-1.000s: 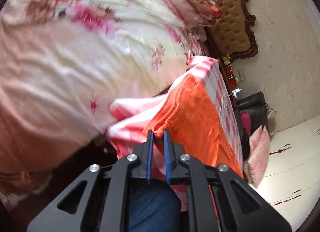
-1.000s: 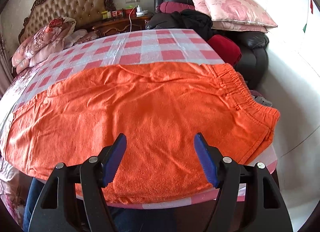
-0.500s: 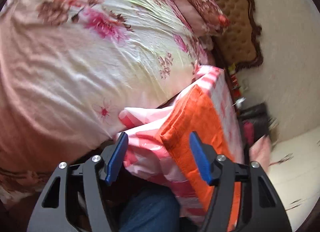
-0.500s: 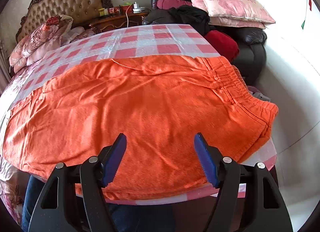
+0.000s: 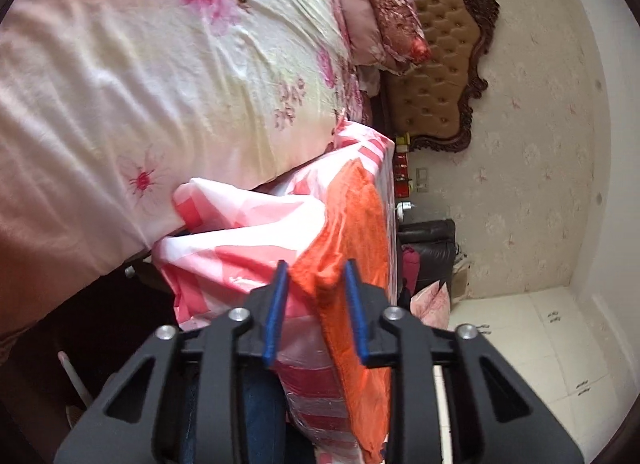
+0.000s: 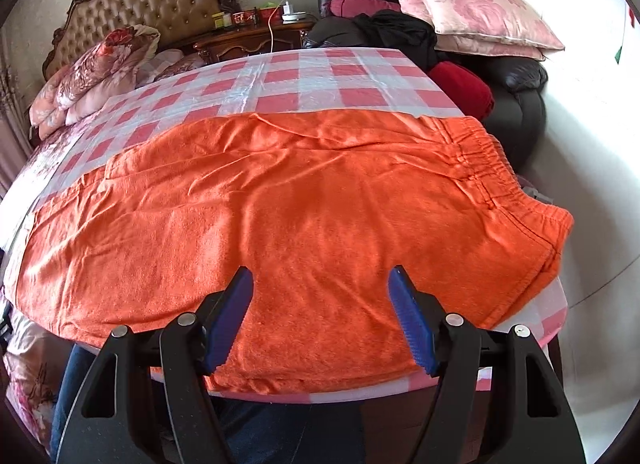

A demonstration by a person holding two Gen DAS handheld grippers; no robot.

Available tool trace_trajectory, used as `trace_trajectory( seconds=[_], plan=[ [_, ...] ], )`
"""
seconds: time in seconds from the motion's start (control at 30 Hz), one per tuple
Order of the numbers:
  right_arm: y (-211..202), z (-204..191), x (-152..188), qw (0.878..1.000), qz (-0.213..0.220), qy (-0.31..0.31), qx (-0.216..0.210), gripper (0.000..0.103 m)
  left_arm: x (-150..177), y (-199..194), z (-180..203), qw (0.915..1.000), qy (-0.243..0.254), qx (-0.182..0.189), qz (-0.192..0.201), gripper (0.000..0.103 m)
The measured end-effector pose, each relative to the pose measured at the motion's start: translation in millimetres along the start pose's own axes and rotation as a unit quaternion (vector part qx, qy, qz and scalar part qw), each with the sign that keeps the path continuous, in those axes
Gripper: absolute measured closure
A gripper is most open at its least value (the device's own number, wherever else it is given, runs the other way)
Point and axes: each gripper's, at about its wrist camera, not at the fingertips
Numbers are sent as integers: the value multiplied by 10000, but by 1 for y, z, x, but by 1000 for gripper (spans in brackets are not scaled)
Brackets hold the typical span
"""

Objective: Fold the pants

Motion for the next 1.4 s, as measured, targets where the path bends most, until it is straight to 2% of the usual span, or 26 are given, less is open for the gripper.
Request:
trace_trajectory(
  seconds=[0.17, 0.4, 0.63, 0.73, 0.8, 0.9, 1.07, 1.17, 1.23, 1.27, 1.33, 1.4],
  plan=[
    [9, 2, 6, 9996, -185, 57, 182, 35, -12, 2, 26, 9975, 602, -351, -91, 85],
    [12, -1, 10, 9996, -191, -41, 210, 32, -36, 13, 49, 9928, 998, -635, -159, 86],
    [7, -10, 16, 9995, -248, -73, 178, 31, -42, 22, 31, 9952, 663, -687, -205, 86],
    [-4, -1, 5, 9998, -65, 153, 73, 31, -34, 18, 25, 9965, 553, -585, -230, 81],
    [-11, 8, -6, 9997, 163, 179, 22, 31, -30, 13, 16, 9979, 336, -517, -184, 62],
    [-9, 20, -19, 9990, 380, 56, 235, 31, -28, 10, 5, 9992, 131, -361, -146, 56],
    [15, 51, -24, 9973, 28, 184, 711, 31, -23, 17, -3, 9996, 13, -159, -242, 51],
    [19, 51, -17, 9970, 52, -31, 769, 31, -24, 21, 2, 9994, 166, -117, -268, 52],
    [19, 46, -15, 9958, 94, -144, 896, 31, -28, 26, 10, 9984, 409, -215, -335, 54],
    [18, 46, -15, 9955, 87, -103, 935, 31, -29, 28, 14, 9974, 532, -328, -356, 61],
    [10, 37, -16, 9950, 159, -67, 986, 31, -31, 31, 26, 9931, 914, -611, -411, 68],
    [-1, 12, -14, 9966, 198, -222, 771, 35, -32, 33, 36, 9873, 1259, -844, -468, 81]
  ],
)
Point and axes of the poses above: each gripper's, at about its wrist camera, not at the fingertips, and y roughly the way its jaws point, z to its right, x to its underside, and after that the axes turned 15 degrees about y, right-handed
